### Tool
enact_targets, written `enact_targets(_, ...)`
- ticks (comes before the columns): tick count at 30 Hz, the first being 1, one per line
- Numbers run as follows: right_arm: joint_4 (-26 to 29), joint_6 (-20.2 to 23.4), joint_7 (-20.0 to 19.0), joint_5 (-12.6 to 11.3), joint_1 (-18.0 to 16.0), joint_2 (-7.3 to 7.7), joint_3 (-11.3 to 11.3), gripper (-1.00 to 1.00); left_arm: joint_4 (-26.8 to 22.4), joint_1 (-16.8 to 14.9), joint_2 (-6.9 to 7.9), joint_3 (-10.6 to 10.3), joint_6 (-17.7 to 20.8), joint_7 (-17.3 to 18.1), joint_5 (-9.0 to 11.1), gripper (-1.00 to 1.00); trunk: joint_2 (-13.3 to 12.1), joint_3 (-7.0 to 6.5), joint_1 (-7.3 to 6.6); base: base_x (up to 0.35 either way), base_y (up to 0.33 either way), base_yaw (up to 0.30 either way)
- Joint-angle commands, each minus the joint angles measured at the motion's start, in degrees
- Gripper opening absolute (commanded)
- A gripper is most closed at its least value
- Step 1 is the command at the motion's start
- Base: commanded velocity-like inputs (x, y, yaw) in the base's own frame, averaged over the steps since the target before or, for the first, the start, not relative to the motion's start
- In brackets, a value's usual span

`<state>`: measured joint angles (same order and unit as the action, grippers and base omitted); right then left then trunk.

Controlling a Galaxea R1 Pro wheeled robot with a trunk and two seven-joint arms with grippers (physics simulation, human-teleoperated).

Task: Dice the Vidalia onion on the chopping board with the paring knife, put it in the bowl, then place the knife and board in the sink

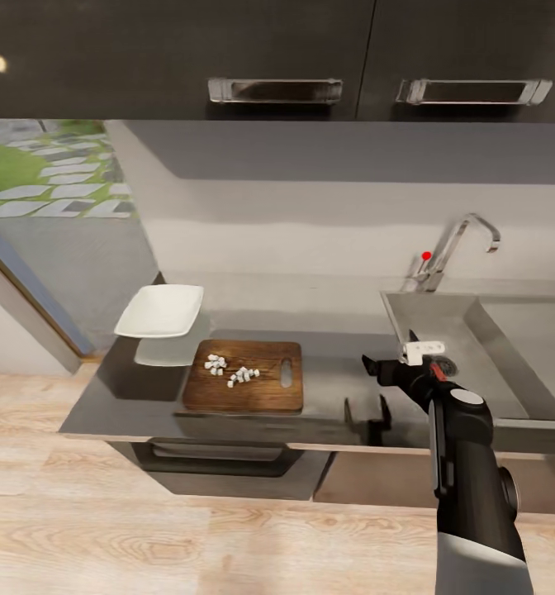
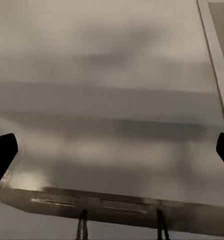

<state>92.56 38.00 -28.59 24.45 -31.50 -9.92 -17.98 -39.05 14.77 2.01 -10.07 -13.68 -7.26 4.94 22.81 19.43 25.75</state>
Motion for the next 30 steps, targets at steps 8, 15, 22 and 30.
enact_targets(8, 0.0, 0.1, -0.6, 0.6, -0.1, -0.08, -0.1, 1.00, -0.1, 0.0, 0.10, -0.5, -0.1, -0.5, 0.5, 1.00, 0.1, 0.09, 0.04, 0.000, 0.298, 0.000)
enact_targets(15, -0.2, 0.1, -0.6, 0.6, -0.1, -0.08, -0.1, 1.00, -0.1, 0.0, 0.10, -0.5, -0.1, -0.5, 0.5, 1.00, 0.1, 0.09, 0.04, 0.000, 0.298, 0.000)
enact_targets(22, -0.2, 0.1, -0.6, 0.6, -0.1, -0.08, -0.1, 1.00, -0.1, 0.0, 0.10, -0.5, -0.1, -0.5, 0.5, 1.00, 0.1, 0.09, 0.04, 0.000, 0.294, 0.000)
enact_targets(30, -0.2, 0.1, -0.6, 0.6, -0.1, -0.08, -0.2, 1.00, -0.1, 0.0, 0.10, -0.5, -0.1, -0.5, 0.5, 1.00, 0.1, 0.09, 0.04, 0.000, 0.062, 0.000)
